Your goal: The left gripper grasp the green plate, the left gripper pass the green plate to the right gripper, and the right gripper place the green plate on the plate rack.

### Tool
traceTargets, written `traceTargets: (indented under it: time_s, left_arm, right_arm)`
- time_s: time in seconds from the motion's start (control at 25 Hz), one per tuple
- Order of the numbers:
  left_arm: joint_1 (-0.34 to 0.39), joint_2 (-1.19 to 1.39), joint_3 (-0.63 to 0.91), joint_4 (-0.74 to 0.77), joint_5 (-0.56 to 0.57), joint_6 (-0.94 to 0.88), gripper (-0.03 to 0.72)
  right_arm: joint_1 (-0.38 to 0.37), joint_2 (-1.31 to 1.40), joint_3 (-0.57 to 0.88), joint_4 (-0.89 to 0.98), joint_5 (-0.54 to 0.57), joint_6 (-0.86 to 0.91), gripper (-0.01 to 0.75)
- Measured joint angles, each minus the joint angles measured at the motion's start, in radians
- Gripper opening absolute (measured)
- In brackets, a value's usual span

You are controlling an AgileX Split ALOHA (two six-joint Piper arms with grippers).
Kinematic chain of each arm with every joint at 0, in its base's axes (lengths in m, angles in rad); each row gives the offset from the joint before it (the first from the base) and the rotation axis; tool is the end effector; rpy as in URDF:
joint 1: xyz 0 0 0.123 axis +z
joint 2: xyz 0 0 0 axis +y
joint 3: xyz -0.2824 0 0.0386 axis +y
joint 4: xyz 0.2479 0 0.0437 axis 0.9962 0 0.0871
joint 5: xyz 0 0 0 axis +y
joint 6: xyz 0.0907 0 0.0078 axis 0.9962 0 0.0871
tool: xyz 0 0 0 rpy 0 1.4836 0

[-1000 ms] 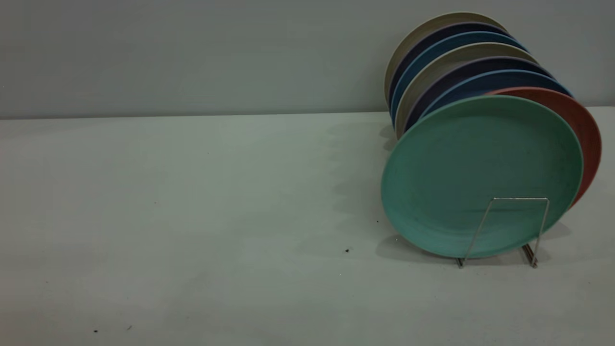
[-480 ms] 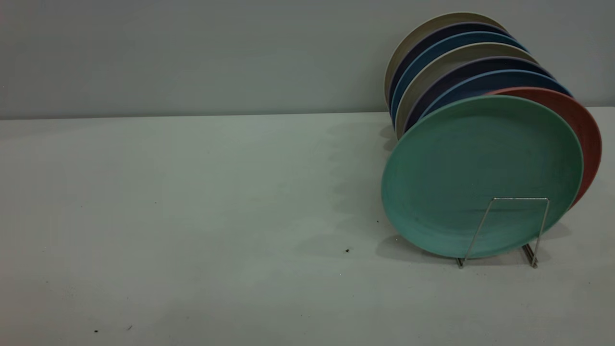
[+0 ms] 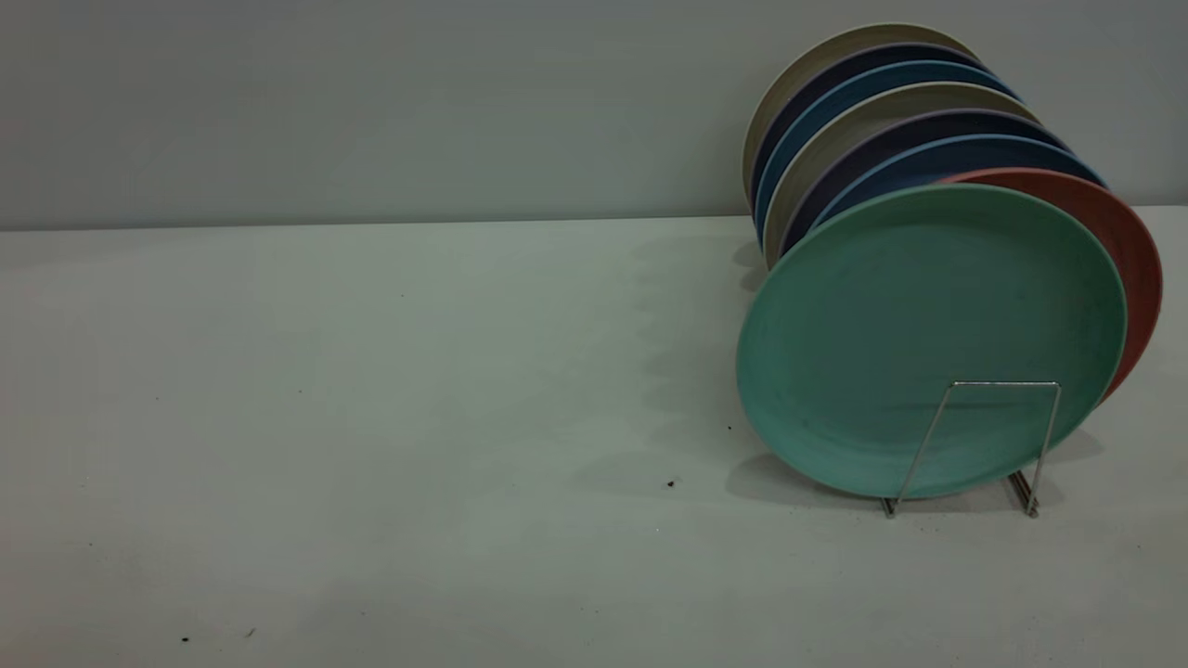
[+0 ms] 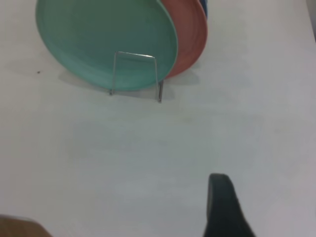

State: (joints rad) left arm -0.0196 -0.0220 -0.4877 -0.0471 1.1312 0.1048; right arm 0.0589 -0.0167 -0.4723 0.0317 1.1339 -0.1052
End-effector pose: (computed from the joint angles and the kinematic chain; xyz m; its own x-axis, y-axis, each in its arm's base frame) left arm -0.0100 -0.0037 0.2681 -0.5022 0.0944 -0.8596 0.0991 0.9938 0.0513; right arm -0.0077 0.0022 0.2637 -0.5183 -0.1223 -0.8464 -0.1312 0.9894 -0.0626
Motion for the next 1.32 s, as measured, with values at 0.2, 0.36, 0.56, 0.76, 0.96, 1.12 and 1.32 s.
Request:
traceTargets:
  time_s: [0.2, 0.36, 0.56, 0.76, 0.96, 1.12, 1.32]
  left_arm:
    - [0.007, 0.000, 0.000, 0.000, 0.000, 0.002, 0.539]
    - [0.007, 0.000, 0.000, 0.000, 0.000, 0.002, 0.539]
    - [0.007, 0.000, 0.000, 0.000, 0.000, 0.002, 0.539]
    - [0.007, 0.000, 0.000, 0.000, 0.000, 0.002, 0.539]
    - [0.007, 0.000, 0.000, 0.000, 0.000, 0.002, 0.539]
    - [0.007, 0.000, 0.000, 0.000, 0.000, 0.002, 0.539]
    - [0.007, 0.000, 0.000, 0.000, 0.000, 0.003, 0.539]
  right_arm:
    - [0.000, 0.000, 0.000, 0.000, 0.000, 0.000, 0.456]
    - [0.000, 0.000, 0.000, 0.000, 0.000, 0.000, 0.456]
    - [0.000, 0.000, 0.000, 0.000, 0.000, 0.000, 0.456]
    - [0.000, 0.000, 0.000, 0.000, 0.000, 0.000, 0.456]
    - [0.000, 0.000, 0.000, 0.000, 0.000, 0.000, 0.456]
    - [0.000, 0.000, 0.000, 0.000, 0.000, 0.000, 0.456]
    - [0.000, 0.000, 0.000, 0.000, 0.000, 0.000, 0.456]
